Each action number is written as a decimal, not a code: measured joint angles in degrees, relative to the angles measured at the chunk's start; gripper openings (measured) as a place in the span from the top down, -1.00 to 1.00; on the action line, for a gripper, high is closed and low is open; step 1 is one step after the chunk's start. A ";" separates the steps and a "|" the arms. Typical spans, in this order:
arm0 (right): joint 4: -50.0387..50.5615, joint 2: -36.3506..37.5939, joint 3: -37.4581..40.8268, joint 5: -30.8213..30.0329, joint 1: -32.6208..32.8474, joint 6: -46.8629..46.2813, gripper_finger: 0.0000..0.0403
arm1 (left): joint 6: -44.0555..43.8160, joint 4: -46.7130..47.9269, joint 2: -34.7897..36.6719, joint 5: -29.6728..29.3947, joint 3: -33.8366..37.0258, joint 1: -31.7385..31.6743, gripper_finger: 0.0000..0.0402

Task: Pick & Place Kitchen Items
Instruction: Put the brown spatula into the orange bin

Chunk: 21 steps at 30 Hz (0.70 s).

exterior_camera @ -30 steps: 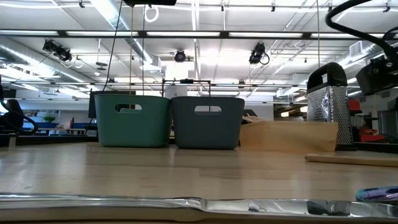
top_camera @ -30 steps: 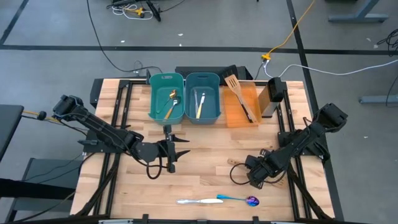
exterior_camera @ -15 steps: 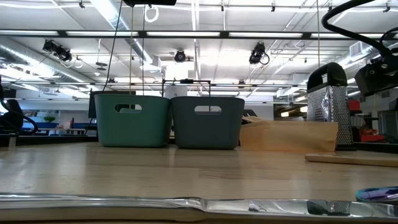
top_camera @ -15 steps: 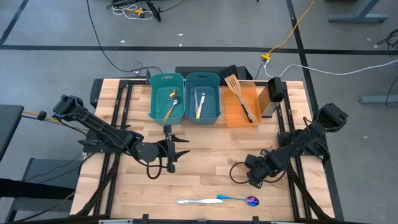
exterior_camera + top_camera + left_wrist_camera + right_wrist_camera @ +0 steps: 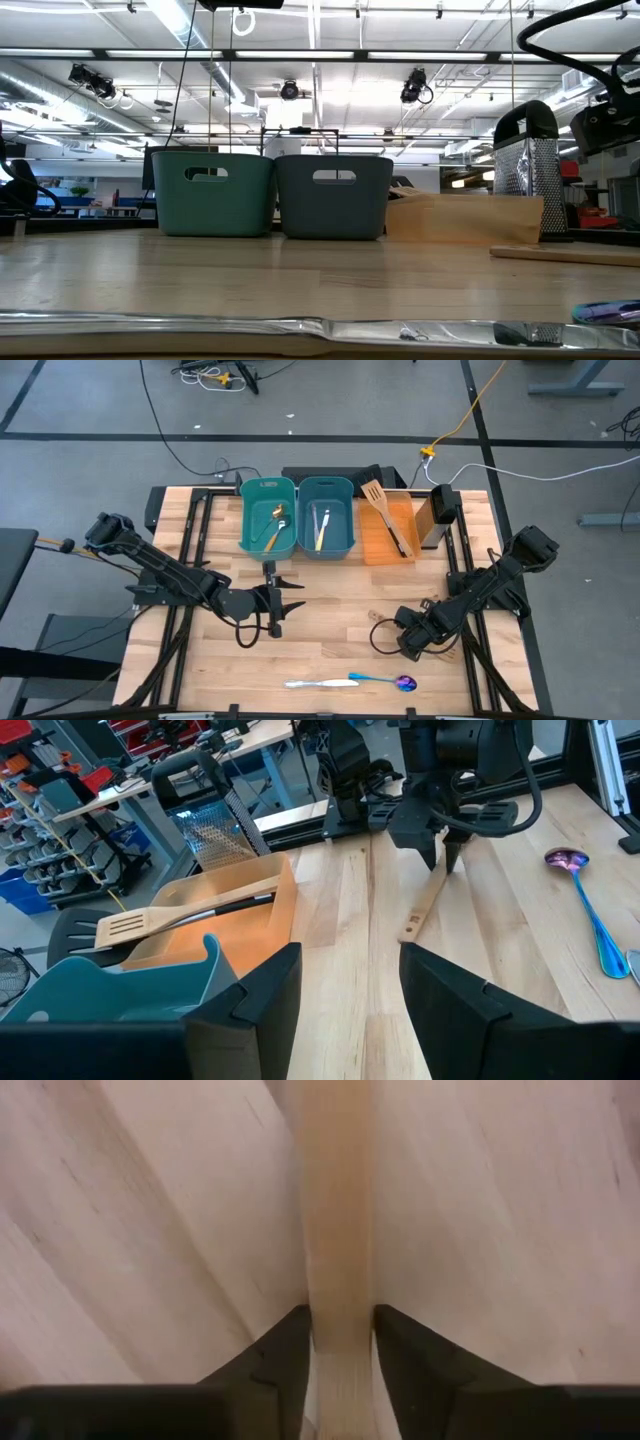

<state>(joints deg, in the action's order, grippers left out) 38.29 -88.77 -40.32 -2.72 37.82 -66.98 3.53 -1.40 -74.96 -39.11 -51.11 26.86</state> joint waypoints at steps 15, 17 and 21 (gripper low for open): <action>2.07 -0.22 -1.24 -0.26 0.04 0.40 0.60 | -0.14 0.96 0.00 0.02 0.00 0.01 0.12; 4.40 -0.40 -2.76 -0.20 0.02 1.20 0.60 | -0.28 0.94 0.00 0.01 0.00 0.00 0.12; 6.43 -0.46 -5.29 -0.48 0.02 3.14 0.60 | -0.33 0.96 0.00 0.02 0.00 0.00 0.12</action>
<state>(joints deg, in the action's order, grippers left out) 44.72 -89.23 -45.60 -3.20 37.85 -63.84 3.20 -0.43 -74.96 -39.09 -51.11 26.86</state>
